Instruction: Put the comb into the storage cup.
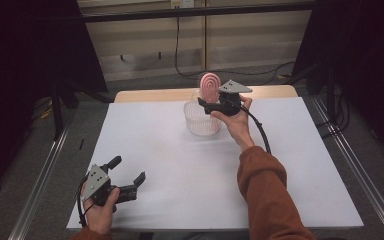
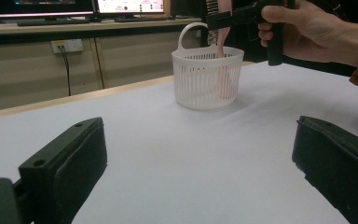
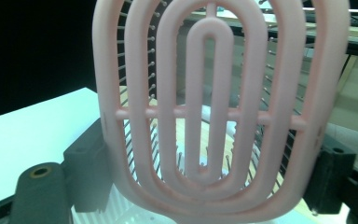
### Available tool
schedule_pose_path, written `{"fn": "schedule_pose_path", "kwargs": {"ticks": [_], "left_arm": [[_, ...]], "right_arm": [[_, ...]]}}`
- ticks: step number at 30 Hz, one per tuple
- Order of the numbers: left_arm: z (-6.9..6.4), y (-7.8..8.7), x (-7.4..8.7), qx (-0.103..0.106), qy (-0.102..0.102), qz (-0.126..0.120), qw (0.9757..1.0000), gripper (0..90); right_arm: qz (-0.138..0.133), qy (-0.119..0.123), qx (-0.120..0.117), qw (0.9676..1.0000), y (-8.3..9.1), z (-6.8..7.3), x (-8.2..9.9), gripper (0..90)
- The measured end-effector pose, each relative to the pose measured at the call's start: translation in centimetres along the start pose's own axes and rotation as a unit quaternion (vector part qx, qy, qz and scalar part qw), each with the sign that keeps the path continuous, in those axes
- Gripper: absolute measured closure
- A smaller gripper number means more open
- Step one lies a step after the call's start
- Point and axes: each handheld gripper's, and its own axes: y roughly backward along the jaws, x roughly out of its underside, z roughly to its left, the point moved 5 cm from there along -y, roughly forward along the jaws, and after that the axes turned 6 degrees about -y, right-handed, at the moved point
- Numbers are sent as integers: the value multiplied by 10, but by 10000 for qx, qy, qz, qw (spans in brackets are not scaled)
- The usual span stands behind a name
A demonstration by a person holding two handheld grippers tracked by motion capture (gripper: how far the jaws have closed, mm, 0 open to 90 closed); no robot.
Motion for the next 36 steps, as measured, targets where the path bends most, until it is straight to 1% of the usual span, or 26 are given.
{"fn": "schedule_pose_path", "kwargs": {"ticks": [5,8,9,12,15,20,21,23,26,30,34,36], "left_arm": [[0,0,0,2,-14,-3,10000,31],[0,0,0,0,-15,9,10000,31],[0,0,0,-3,-11,7,10000,31],[0,0,0,-1,-22,3,10000,31],[0,0,0,-1,-22,3,10000,31],[0,0,0,-2,-21,3,10000,31],[0,0,0,-2,-12,-3,10000,31],[1,1,-1,-4,-29,-7,10000,31],[1,1,-1,-9,-6,-33,10000,31],[1,1,-1,2,-3,-34,10000,31],[1,1,-1,10,-10,-19,10000,31],[1,1,-1,0,-11,-17,10000,31]], "right_arm": [[-8,-24,-42,10000,0,3,0,187],[-38,-116,-115,9999,0,5,-1,176],[-62,-135,-97,9998,-1,5,-2,176],[-60,-129,-90,9999,-1,6,-2,175],[-39,-143,-125,9998,-1,8,-2,166],[-87,-198,-209,9995,-3,12,-3,160],[-64,-181,-209,9996,-3,12,-3,161],[-43,-150,-133,9998,-5,12,-3,165],[-30,-159,-174,9997,-6,15,-3,161],[-6,-91,-203,9998,-10,19,-3,155],[-1,-130,-220,9997,-12,20,-2,151],[30,-109,-224,9997,-13,21,-3,150]]}}
